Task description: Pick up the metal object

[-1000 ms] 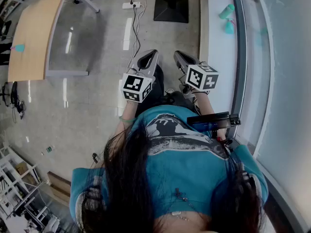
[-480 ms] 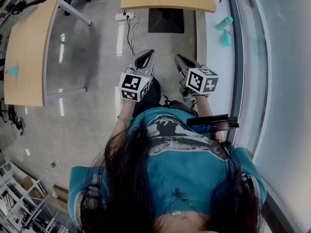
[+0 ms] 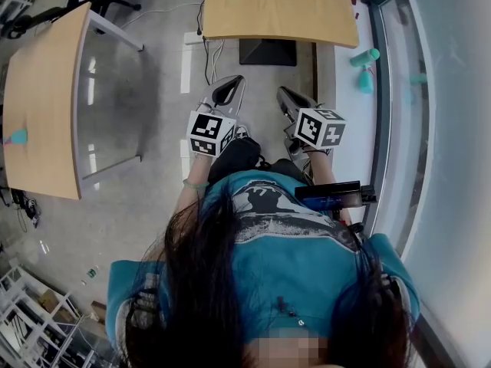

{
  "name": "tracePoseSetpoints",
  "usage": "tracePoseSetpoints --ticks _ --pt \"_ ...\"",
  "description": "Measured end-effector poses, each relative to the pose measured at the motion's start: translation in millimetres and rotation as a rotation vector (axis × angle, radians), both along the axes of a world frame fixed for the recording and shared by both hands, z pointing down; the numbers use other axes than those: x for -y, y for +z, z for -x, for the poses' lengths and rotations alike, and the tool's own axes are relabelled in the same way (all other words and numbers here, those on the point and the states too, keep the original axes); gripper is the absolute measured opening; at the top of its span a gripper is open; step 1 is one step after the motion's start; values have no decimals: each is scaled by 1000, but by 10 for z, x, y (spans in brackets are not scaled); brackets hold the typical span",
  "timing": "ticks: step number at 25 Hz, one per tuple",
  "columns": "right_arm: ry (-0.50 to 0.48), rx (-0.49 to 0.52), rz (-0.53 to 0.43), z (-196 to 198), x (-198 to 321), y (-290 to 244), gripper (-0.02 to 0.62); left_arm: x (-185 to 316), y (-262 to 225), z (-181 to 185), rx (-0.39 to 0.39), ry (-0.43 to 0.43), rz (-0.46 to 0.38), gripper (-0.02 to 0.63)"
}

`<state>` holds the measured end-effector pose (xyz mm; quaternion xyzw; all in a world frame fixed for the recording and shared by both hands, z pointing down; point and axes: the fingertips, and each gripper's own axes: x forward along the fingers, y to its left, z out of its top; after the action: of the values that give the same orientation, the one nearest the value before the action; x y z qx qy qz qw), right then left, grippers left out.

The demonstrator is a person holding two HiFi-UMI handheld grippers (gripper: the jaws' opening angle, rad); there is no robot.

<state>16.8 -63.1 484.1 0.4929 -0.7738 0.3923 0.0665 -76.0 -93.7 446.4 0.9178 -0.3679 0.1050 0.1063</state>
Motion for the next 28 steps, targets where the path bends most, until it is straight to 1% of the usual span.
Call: tracePoseSetpoints --ticks 3,6,11,15,19,25,28 --pt "22 -6 10 96 221 -16 23 291 -10 159 -9 -1 5 3" --pt "37 -21 25 111 353 17 23 471 34 233 -22 -3 18 3" --pt "56 -39 45 70 516 30 23 618 109 226 -38 10 44 3" --pt "46 -43 40 50 736 34 23 779 110 212 -39 4 37 3" --pt "20 -41 37 15 1064 77 23 1044 130 281 -33 -44 34 3" --pt "-8 -48 27 -104 1833 148 23 1614 195 442 -21 -142 35 3" --pt "-16 -74 20 -258 2277 146 25 1957 184 424 -12 -184 38 3"
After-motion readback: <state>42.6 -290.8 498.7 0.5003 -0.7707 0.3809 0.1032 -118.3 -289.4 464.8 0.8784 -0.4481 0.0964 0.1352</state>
